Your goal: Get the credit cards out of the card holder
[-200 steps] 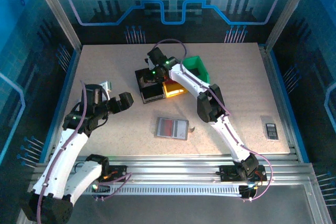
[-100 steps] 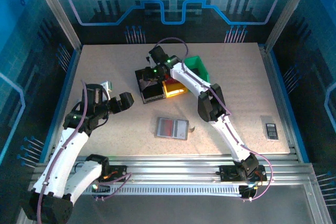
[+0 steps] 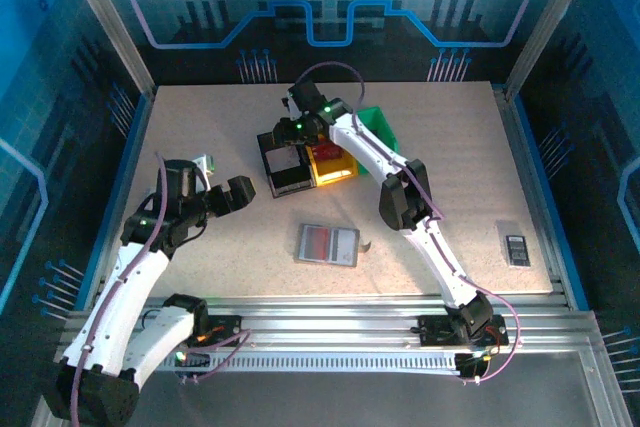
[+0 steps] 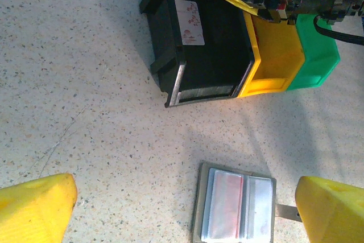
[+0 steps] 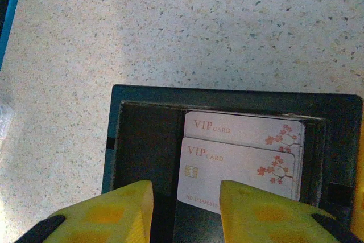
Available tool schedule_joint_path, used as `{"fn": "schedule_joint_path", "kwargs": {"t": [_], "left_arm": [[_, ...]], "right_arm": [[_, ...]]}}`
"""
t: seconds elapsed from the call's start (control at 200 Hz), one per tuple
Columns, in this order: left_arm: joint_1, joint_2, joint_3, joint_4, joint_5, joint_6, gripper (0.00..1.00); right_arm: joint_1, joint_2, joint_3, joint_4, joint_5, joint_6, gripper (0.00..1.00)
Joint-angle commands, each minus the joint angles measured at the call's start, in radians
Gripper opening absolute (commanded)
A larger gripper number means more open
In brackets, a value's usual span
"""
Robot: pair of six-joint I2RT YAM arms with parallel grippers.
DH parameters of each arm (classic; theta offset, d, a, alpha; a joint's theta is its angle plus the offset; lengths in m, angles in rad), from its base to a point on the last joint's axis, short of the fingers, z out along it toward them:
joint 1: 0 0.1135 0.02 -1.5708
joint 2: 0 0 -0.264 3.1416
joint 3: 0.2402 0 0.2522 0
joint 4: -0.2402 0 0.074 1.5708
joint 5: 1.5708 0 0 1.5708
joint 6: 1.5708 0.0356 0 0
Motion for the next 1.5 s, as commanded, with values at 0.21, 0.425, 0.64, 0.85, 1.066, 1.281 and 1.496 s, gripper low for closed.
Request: {"fn": "schedule_joint_path", "kwargs": {"t": [0.21,0.425,0.64,0.85,1.066,1.281,1.496], "left_arm": [[0.008,0.009,0.01,-0.011,0.035,0.023,0.99],[-0.001,0.051,0.015,-0.022,0.079,0.029,0.99],[-0.069,0.055,0.032,-0.054,0.035,0.036,0.99],[-0.135,0.056,0.035,-0.069,0.009,-0.009,0.99],[-0.262,0.134,0.037,-0.102,-0.021,-0.095,0.99],[-0.359,0.146,-0.022,-0.044,-0.016,-0.198,0.99],[-0.405,0.133,-0.098,0.058,0.015,-0.285,0.99]], "right_arm": [[-0.011,-0.189,-0.014,-0.085,0.04,-0.077,0.41],[-0.009,-0.575,-0.547,0.146,0.044,-0.076,0.46],[-0.005,-0.859,-0.975,0.305,0.002,-0.042,0.45],[0.023,-1.05,-1.296,0.392,-0.003,-0.014,0.44],[0.065,-1.163,-1.508,0.431,0.007,0.017,0.43],[0.084,-1.215,-1.704,0.545,-0.02,0.1,0.34],[0.114,-1.154,-1.792,0.606,-0.049,0.139,0.3]]}}
